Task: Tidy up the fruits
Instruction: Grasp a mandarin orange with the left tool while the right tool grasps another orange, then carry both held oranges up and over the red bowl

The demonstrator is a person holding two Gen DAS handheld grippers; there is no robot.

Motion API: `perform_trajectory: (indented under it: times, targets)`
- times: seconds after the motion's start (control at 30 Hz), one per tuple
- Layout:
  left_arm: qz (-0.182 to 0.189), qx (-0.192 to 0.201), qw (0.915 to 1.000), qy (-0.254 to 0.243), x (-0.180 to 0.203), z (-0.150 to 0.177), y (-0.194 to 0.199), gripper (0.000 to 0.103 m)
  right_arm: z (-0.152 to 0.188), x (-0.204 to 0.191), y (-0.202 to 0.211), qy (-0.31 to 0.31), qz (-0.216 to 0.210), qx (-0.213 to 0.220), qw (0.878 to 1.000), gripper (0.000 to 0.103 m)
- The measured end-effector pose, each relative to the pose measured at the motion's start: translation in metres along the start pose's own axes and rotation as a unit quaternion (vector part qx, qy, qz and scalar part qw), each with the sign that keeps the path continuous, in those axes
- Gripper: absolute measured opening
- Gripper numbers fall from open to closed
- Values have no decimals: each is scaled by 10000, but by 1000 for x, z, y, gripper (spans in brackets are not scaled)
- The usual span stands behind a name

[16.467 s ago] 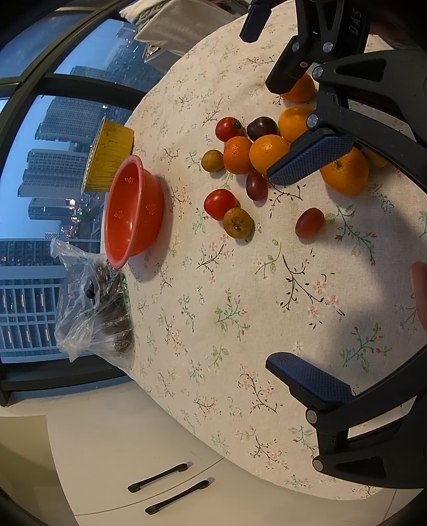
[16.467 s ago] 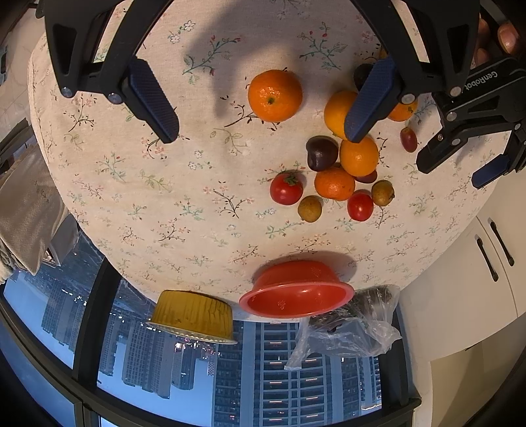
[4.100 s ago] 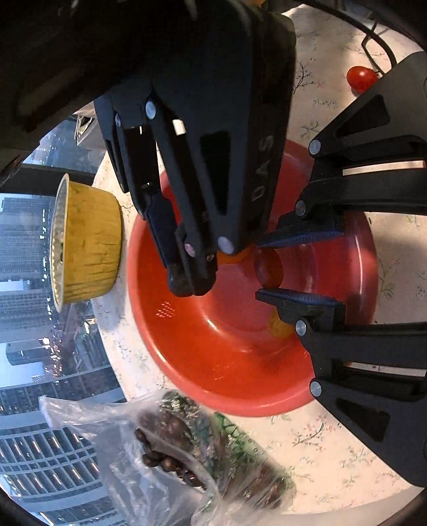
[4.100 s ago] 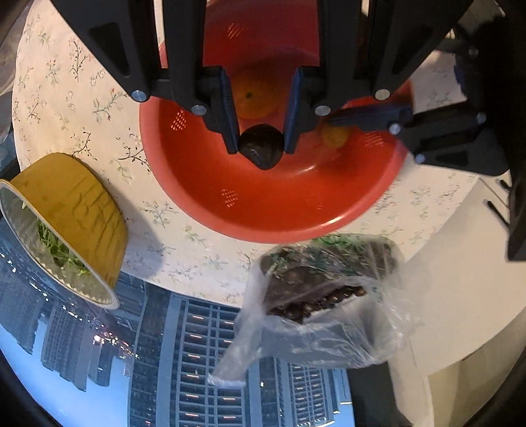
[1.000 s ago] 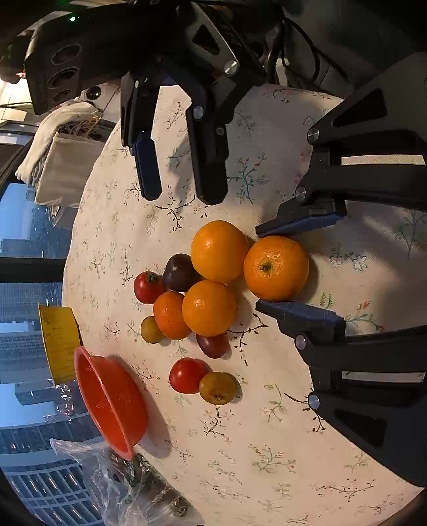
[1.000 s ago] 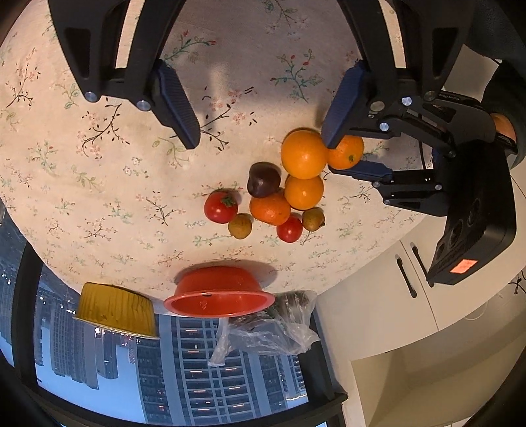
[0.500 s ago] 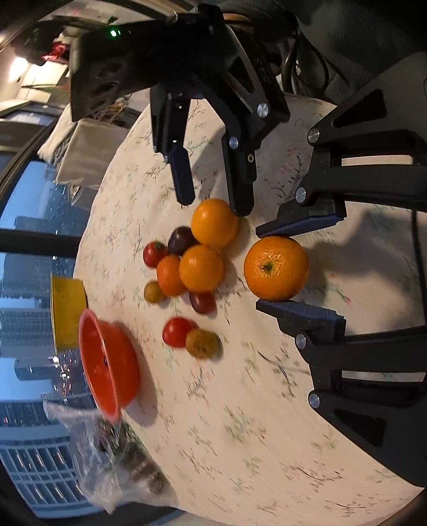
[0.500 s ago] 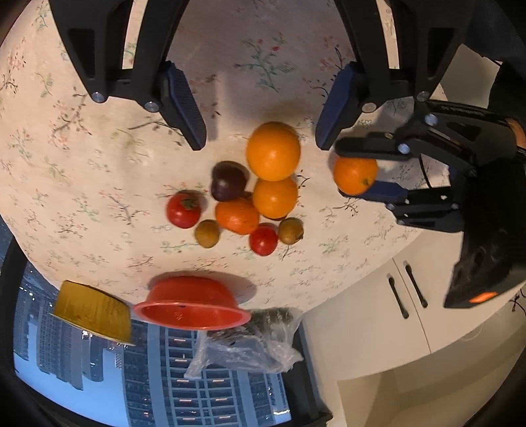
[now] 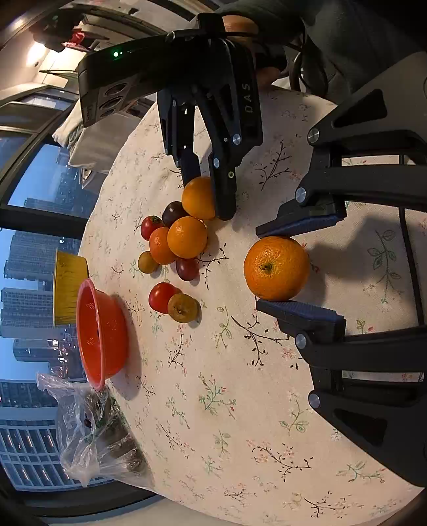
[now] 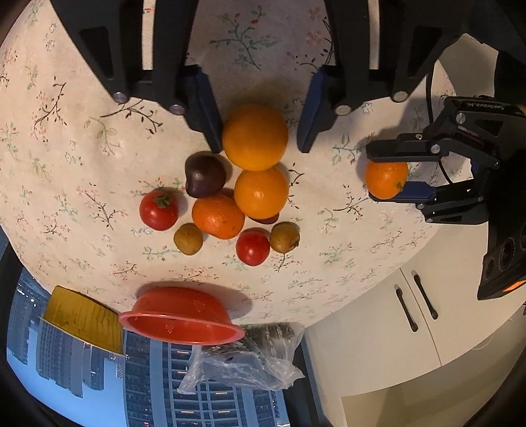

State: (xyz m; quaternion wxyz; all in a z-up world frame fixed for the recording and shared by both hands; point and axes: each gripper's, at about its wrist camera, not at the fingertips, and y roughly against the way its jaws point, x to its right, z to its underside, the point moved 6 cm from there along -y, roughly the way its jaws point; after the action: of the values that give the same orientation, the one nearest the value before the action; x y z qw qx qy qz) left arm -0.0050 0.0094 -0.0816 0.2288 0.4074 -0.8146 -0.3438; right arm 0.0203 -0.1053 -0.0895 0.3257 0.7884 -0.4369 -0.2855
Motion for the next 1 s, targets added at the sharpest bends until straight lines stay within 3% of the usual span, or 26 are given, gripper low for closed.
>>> perform_trajectory:
  times: [0.6, 0.77, 1.0]
  targets:
    - [42, 60, 10000, 13, 3, -11, 0, 35, 10, 13, 20, -169, -237, 88, 9995, 40]
    - [32, 183, 9998, 73, -7, -26, 7, 35, 3, 34, 33, -414, -233, 247, 9986, 40]
    - [-201, 365, 9991, 104, -36, -59, 14, 35, -16, 90, 50, -825, 192, 484, 9952, 40]
